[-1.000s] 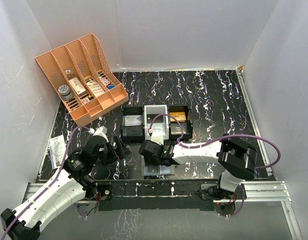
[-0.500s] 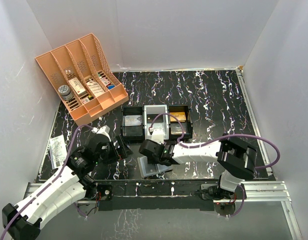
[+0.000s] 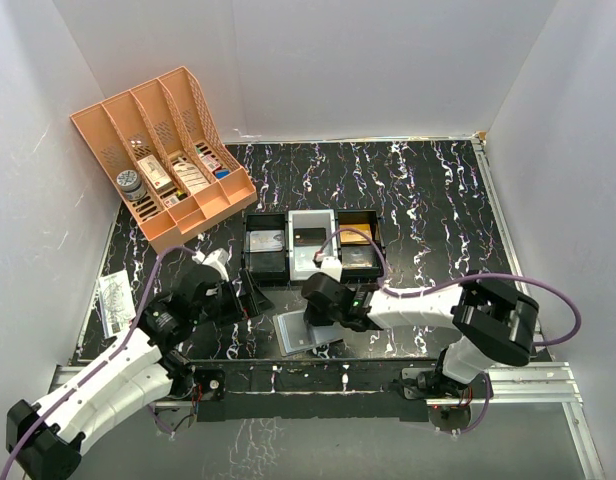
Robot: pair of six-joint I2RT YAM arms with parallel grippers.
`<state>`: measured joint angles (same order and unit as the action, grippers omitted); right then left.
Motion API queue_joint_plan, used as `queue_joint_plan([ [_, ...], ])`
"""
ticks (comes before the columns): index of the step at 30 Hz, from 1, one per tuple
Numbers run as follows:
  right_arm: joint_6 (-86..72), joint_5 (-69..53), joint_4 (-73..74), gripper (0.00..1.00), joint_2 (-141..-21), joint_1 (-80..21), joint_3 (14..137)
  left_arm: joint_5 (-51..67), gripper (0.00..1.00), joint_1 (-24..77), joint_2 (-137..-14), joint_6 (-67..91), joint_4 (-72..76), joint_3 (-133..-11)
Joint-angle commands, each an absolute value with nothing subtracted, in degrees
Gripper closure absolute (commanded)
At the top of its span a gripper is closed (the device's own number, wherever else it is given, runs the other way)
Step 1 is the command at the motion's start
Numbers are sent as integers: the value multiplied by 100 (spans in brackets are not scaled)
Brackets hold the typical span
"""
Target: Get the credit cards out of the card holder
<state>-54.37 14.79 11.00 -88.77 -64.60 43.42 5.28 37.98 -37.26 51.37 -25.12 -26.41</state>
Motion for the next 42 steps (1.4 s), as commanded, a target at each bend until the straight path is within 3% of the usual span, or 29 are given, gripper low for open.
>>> queue_joint_plan([
  [1,-5538,456,263,100,-8653,-6123,3529,1254,6,3772,-3937,5038,-1872,-2395],
  [8,-5771,-301,-845,100,-8194,-5512,2526,1944,17,3771,-4281,5217,-827,-2027],
  [31,-5999,-512,-1324,100,-8332,-5286,2156,2475,38,3988,-5502,5938,1454,-1532],
  [42,-5994,-562,-1331,100,-8376,-5273,2169,2107,39,4387,-6053,5942,1472,-1704],
])
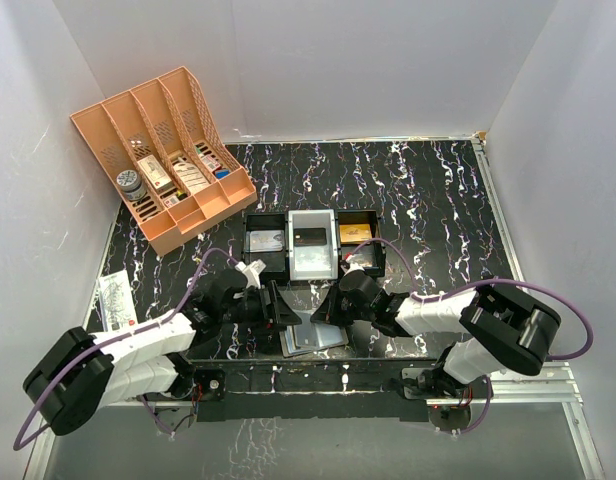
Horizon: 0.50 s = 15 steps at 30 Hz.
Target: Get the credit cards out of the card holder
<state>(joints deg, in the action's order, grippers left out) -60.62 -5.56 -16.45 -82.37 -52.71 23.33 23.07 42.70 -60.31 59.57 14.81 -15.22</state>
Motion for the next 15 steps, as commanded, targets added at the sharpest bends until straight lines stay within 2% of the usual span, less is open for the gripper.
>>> queue_joint_plan([
  [1,-5994,-562,-1331,100,-8376,-5273,2170,2055,39,4406,-6065,5946,1453,-1706],
  [7,-5986,-560,-1342,100,-8376,-5261,2144,1972,41,4568,-6219,5976,1602,-1749],
  [15,-5974,-563,-1344,100,-8380,-5265,2136,1497,41,4760,-6003,5889,1067,-2006],
])
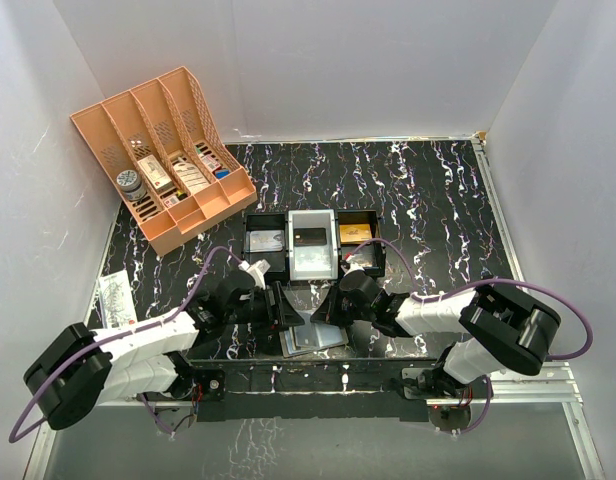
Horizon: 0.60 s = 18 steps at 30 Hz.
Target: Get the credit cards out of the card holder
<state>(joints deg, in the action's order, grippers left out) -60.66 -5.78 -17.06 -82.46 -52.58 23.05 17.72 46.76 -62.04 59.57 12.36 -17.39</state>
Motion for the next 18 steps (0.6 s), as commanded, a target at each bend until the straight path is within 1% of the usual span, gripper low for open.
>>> queue_joint_plan([
  [1,-5976,-563,-1340,100,-8377,-5254,2129,1490,41,4763,-5990,5881,1052,-2024],
  [13,-5974,-568,-1323,100,-8328,-5238,2126,1682,45,4922,-6360,5912,1378,-2018],
  [18,-5958,-598,-1310,100,-8270,-5237,2142,1874,51,4966,-6540,5976,1834,-1964],
])
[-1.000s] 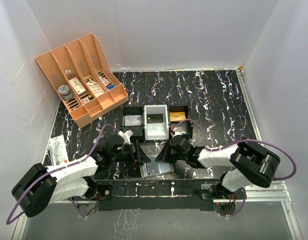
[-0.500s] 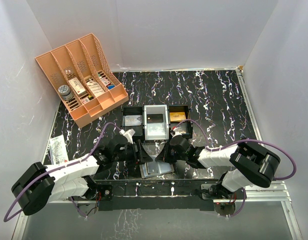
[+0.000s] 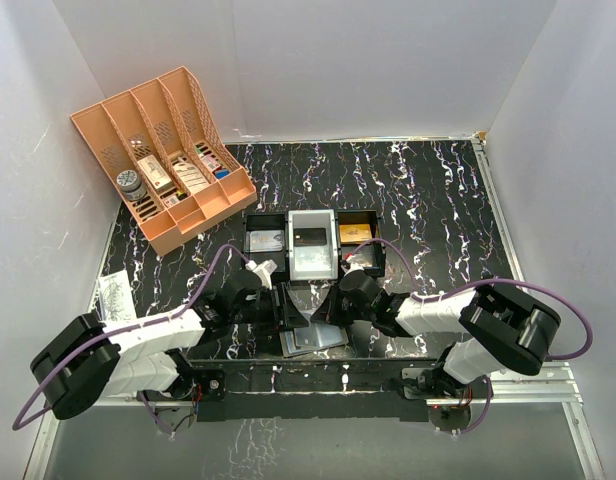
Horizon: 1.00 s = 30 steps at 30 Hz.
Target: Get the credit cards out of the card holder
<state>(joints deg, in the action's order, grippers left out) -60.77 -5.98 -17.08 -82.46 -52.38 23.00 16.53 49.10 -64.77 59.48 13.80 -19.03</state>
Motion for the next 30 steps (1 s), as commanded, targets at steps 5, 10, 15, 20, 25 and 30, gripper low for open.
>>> queue_joint_plan([
  [5,-5877,-743,-1300,99,-8141,-5229,2273,1976,60,4989,-6722,5929,1927,-2042],
  [10,-5702,-815,-1093,87,-7815,-5228,2514,1909,63,4990,-6834,5902,1821,-2062],
  [15,-5640,-692,-842,67,-7195,-5228,2650,1907,63,4992,-6852,5928,1880,-2047],
  [20,-5582,-99,-100,54,-6564,-5229,2799,1973,63,4991,-6925,5895,1886,-2104],
  [25,-5628,575,660,46,-5902,-5159,2730,2074,63,5011,-7039,5935,2030,-2155],
  [30,-5678,720,934,44,-5405,-4997,2553,2086,59,5158,-7317,5915,2034,-2419],
])
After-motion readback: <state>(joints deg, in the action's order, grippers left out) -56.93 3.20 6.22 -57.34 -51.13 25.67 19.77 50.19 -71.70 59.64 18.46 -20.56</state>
